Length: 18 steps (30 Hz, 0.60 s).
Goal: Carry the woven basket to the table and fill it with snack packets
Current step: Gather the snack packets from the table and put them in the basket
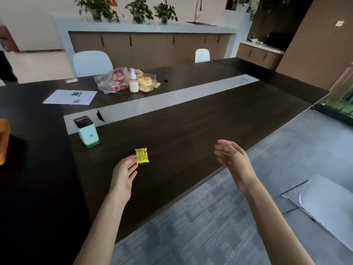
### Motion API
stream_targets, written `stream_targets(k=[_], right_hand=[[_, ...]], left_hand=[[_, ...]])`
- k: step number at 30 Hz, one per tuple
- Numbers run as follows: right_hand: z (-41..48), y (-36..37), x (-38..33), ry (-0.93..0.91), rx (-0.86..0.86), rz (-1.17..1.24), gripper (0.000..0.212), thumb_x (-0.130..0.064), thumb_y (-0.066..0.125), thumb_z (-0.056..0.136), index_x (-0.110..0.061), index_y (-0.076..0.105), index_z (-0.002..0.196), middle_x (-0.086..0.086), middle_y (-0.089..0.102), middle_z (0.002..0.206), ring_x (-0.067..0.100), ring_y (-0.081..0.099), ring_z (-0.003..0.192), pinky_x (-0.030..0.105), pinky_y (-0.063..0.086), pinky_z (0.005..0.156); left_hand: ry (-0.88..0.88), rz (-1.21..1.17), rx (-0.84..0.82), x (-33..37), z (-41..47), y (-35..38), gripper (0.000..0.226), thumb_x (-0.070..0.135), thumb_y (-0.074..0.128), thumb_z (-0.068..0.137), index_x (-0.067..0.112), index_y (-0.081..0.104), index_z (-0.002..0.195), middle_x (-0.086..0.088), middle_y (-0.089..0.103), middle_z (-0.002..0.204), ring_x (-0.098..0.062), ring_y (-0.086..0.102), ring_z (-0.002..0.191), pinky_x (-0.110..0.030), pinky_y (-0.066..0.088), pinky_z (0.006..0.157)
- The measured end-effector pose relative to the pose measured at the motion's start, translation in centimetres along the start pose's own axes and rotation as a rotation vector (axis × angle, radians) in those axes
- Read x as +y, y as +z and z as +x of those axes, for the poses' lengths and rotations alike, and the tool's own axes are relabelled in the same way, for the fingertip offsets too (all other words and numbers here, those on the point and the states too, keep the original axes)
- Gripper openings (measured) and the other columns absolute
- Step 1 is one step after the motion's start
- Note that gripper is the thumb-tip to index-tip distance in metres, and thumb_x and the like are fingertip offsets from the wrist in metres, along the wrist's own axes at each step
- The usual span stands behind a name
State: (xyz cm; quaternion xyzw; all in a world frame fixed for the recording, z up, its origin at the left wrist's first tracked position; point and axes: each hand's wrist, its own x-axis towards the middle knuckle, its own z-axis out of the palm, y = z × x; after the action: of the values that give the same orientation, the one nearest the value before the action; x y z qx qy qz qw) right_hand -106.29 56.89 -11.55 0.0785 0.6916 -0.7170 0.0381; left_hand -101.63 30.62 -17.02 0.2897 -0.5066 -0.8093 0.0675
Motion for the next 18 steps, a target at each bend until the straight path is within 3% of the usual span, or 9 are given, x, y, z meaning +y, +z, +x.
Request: stream_targets(k=[9, 15, 18], right_hand=[[18.1, 8.5, 0.0, 0.085, -0.450, -0.171, 0.019, -0.019, 0.045, 0.095, -0.024, 0.062, 0.099, 0.002, 0.064, 0.111, 0.019, 0.060, 0.108, 0.036, 0.046, 0.101], [27.0, 14.4, 1.7, 0.161, -0.667, -0.326, 0.018, -0.016, 0.047, 0.094, -0.022, 0.064, 0.097, -0.005, 0.063, 0.097, 0.015, 0.059, 0.103, 0.031, 0.044, 0.096], [30.1, 16.9, 4.2, 0.205, -0.736, -0.427, 0.021, -0.015, 0.045, 0.093, -0.017, 0.063, 0.105, -0.001, 0.062, 0.105, 0.017, 0.057, 0.110, 0.030, 0.042, 0.098]], left_hand=[[0.042, -0.077, 0.375, -0.5, 7.7, 1.5, 0.041, 0.016, 0.036, 0.099, 0.004, 0.047, 0.137, -0.013, 0.048, 0.143, -0.024, 0.043, 0.135, -0.037, 0.031, 0.115], [-0.044, -0.197, 0.558, -3.3, 11.6, 3.5, 0.043, 0.014, 0.032, 0.100, 0.004, 0.040, 0.141, -0.013, 0.044, 0.147, -0.024, 0.040, 0.138, -0.036, 0.030, 0.116], [-0.125, -0.244, 0.613, -5.4, 13.6, 4.2, 0.044, 0.013, 0.033, 0.099, 0.002, 0.039, 0.141, -0.017, 0.039, 0.150, -0.030, 0.035, 0.141, -0.039, 0.027, 0.117]])
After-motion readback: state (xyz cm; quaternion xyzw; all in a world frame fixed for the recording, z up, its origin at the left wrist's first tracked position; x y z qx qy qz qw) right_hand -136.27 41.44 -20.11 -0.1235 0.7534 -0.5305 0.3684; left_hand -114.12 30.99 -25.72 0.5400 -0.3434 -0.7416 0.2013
